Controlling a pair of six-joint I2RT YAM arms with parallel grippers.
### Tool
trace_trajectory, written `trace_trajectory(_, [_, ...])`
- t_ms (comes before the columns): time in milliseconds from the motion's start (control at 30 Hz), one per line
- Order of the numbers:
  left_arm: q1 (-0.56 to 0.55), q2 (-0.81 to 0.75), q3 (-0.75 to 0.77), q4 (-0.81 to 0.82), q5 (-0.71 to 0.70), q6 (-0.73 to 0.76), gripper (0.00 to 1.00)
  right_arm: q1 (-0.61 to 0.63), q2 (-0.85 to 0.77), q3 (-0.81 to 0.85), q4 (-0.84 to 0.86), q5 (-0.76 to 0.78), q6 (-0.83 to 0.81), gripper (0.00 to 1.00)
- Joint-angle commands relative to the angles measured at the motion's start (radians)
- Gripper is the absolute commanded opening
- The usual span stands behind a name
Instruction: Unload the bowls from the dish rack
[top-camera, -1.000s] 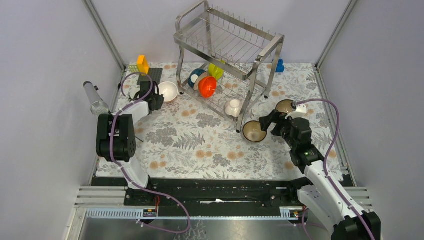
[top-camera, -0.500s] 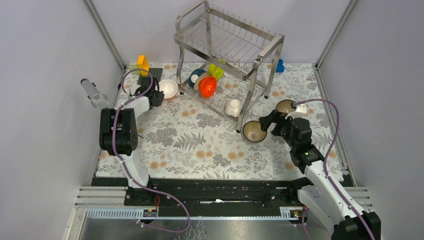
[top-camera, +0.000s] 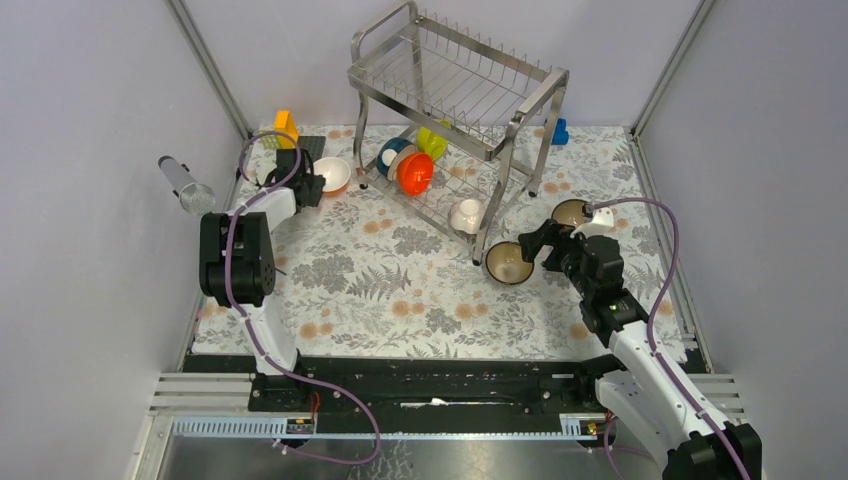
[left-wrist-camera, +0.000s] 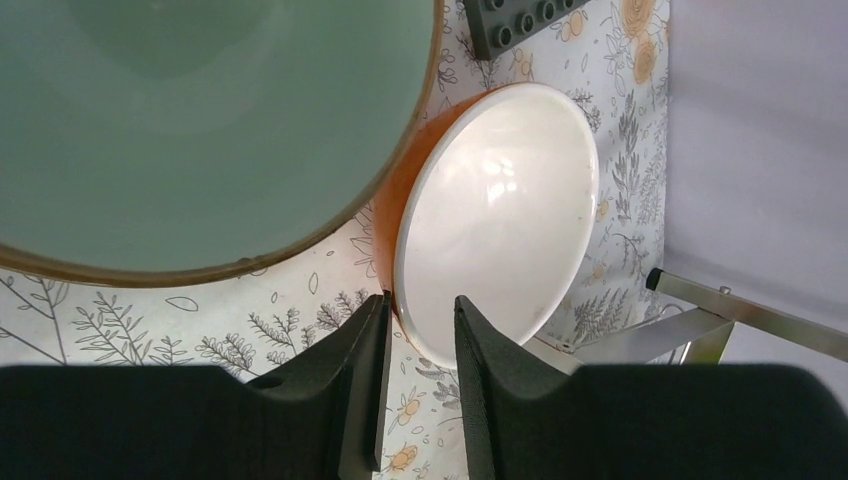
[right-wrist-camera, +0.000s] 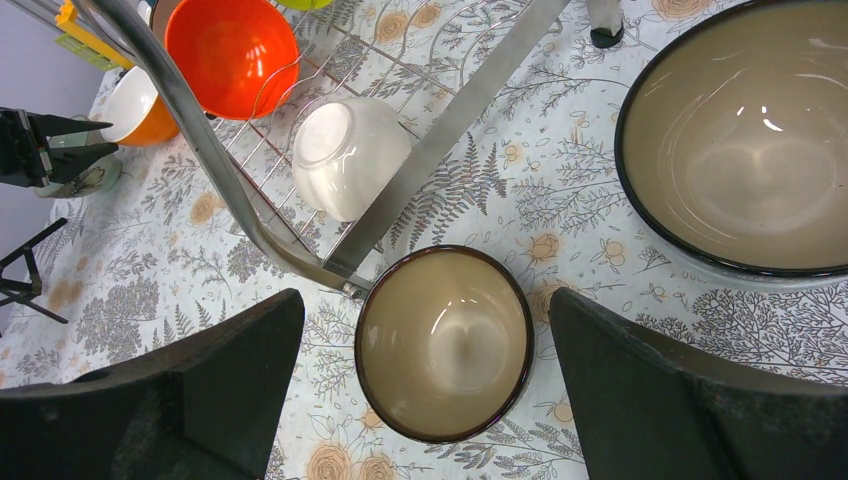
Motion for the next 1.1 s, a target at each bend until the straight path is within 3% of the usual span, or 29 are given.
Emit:
trace_trajectory(0, [0.003, -0.020, 0.007, 0.055, 0.028, -0.010, 0.35, 0.002, -0.011, -0.006, 0.045, 0.004, -0.004, 1.00])
trace_trajectory(567, [-0.023, -0.229, -0.229, 0.155, 0.109, -0.081, 0.38, 0.002, -0.012, -0.004, 0.046, -0.005, -0.004, 1.00])
trace_trajectory(767, [-0.070, -0.299, -0.333, 0.195, 0.148, -0.078, 0.39, 0.001, -0.015, -0.007, 0.046, -0.007, -0.003, 1.00])
trace_trajectory(1067, [-0.237, -0.361, -0.395, 0.202, 0.171, 0.008, 0.39, 0.002, -0.013, -0.006, 0.046, -0.005, -0.003, 1.00])
